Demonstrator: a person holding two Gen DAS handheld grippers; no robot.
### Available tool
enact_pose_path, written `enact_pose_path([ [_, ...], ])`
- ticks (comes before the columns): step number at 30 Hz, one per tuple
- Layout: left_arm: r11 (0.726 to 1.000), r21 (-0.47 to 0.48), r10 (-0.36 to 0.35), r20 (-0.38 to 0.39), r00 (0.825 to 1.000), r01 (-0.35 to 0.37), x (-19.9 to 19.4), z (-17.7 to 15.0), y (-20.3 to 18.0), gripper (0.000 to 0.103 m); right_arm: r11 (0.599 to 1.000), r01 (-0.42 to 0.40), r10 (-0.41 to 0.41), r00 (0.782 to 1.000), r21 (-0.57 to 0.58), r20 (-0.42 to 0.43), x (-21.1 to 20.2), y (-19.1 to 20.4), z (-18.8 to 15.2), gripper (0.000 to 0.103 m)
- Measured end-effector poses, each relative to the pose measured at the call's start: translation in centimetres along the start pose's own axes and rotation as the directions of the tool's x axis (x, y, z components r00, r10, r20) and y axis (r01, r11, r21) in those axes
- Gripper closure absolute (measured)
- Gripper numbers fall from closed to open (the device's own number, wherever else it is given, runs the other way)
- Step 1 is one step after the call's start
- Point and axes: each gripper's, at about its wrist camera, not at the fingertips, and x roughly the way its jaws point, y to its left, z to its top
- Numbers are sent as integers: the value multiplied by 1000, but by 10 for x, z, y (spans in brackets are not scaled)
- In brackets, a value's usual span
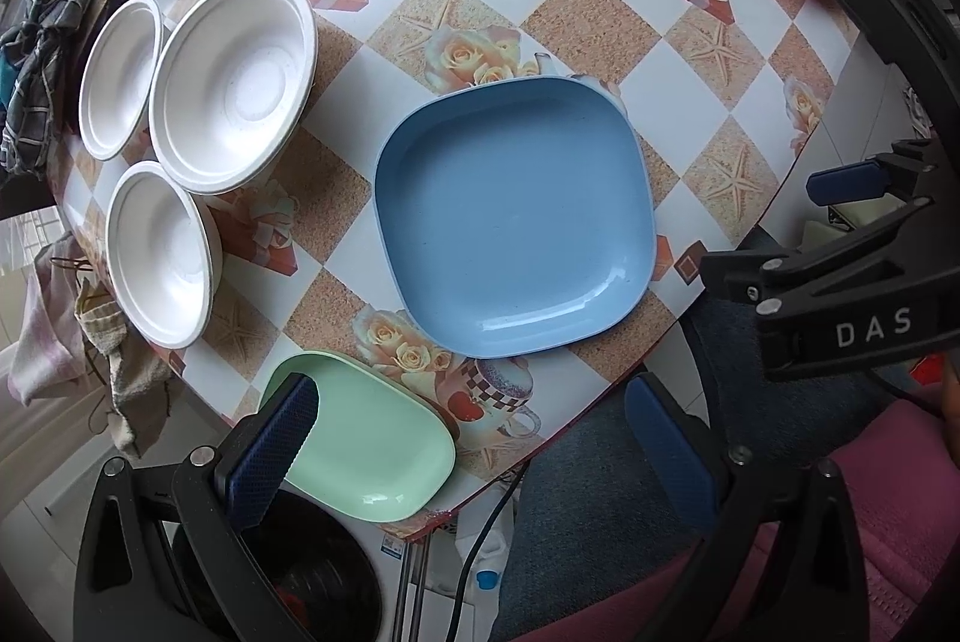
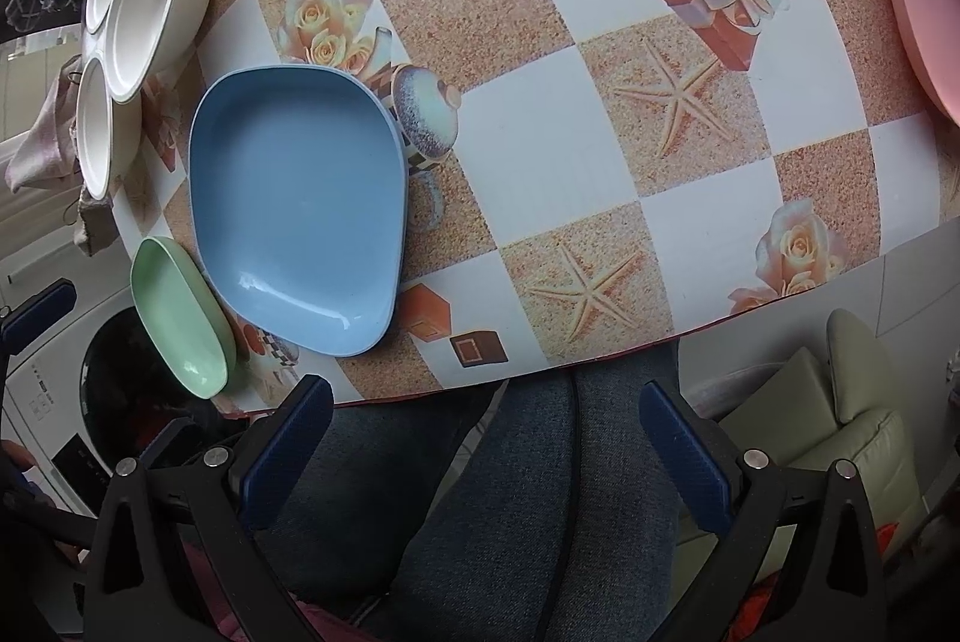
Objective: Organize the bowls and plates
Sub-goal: 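Move both grippers toward the blue square plate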
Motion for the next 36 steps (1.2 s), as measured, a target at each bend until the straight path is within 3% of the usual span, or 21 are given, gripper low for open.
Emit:
enact_pose_path([
  [12, 1000, -22, 19, 60, 998, -18, 3, 1, 7, 1, 1000, -4, 5, 997, 12, -76, 3, 2, 2, 0],
  [25, 999, -29, -18, 34, 999, 19, 11, 1, 11, 1, 999, 32, -31, 996, 9, -82, 10, 3, 7, 0],
  [32, 999, -45, 3, 27, 1000, -2, 20, -2, 17, 1, 998, 66, -65, 996, 6, -68, 20, 2, 13, 0],
  [36, 996, -50, 76, 63, 995, -73, 23, -2, 19, 1, 996, 92, -93, 995, -18, -49, 31, 7, 21, 0],
])
